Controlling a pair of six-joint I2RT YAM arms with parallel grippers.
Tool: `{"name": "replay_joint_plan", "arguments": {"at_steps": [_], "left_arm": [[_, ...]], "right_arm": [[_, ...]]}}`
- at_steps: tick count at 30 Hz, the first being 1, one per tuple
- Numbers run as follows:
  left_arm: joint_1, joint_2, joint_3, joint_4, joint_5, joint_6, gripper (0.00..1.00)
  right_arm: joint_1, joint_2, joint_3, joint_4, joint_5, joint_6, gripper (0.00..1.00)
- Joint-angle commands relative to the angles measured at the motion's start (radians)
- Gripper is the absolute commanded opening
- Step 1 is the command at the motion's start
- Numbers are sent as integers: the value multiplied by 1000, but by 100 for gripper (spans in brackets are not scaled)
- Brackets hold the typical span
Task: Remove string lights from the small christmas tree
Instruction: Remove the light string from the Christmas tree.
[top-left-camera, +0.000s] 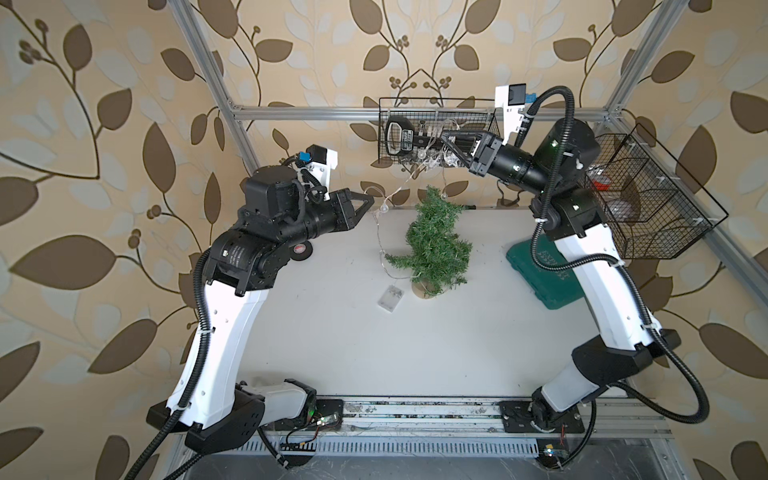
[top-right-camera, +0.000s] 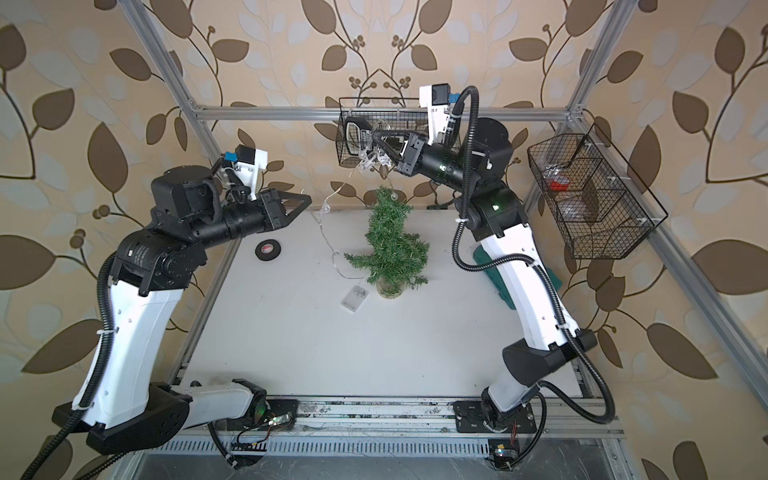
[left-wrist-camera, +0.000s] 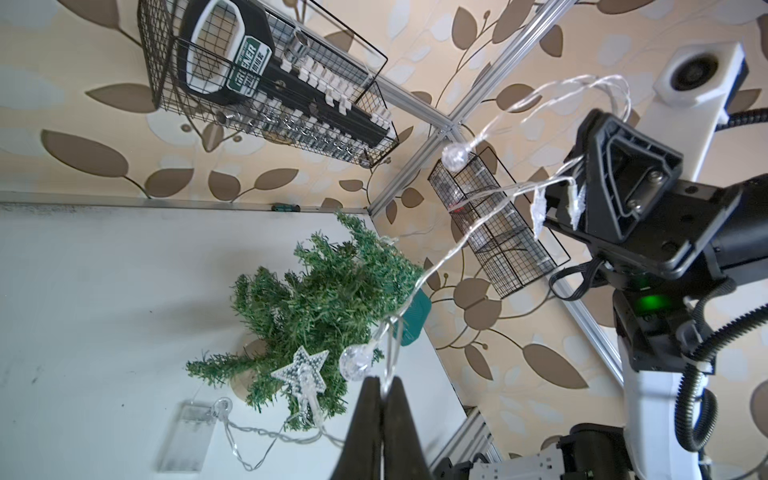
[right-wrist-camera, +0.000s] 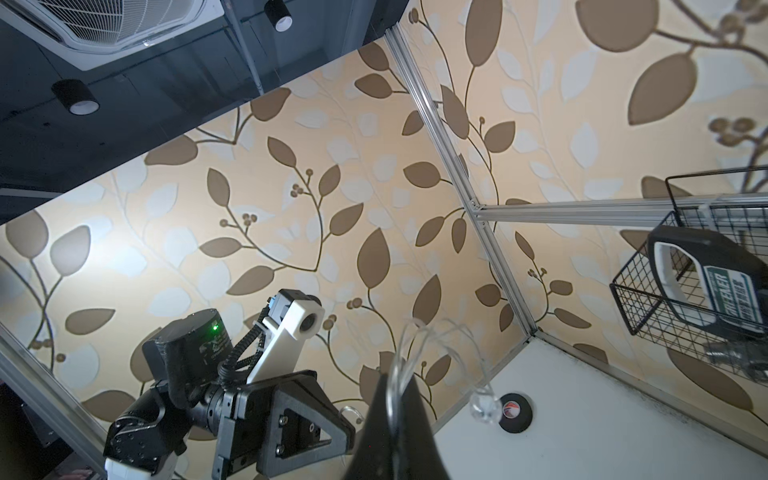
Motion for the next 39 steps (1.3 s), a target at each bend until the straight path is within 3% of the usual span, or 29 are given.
{"name": "replay_joint_plan", "arguments": {"at_steps": [1, 8, 12, 16, 22, 28, 39], "left_arm": [[-5, -25, -9, -8, 58, -22, 0], [-19, -18, -20, 0, 106, -58, 0], [-19, -9, 9, -9, 123, -70, 0], [-22, -2, 25, -7, 147, -100, 0], [-55, 12, 24, 20, 146, -144, 0], [-125, 48, 68, -18, 114, -148, 0], [-145, 50, 61, -57, 82, -173, 0]], "right_arm": [[4, -109, -53, -105, 31, -149, 0], [4, -230, -140, -166, 84, -259, 0], [5, -261, -172, -210, 17, -245, 0], [41, -360, -379, -187, -14, -216, 0], [226, -473, -671, -21, 134, -181, 0], [428, -420, -809, 129, 325, -198, 1], [458, -315, -881, 297, 431, -233, 27]]}}
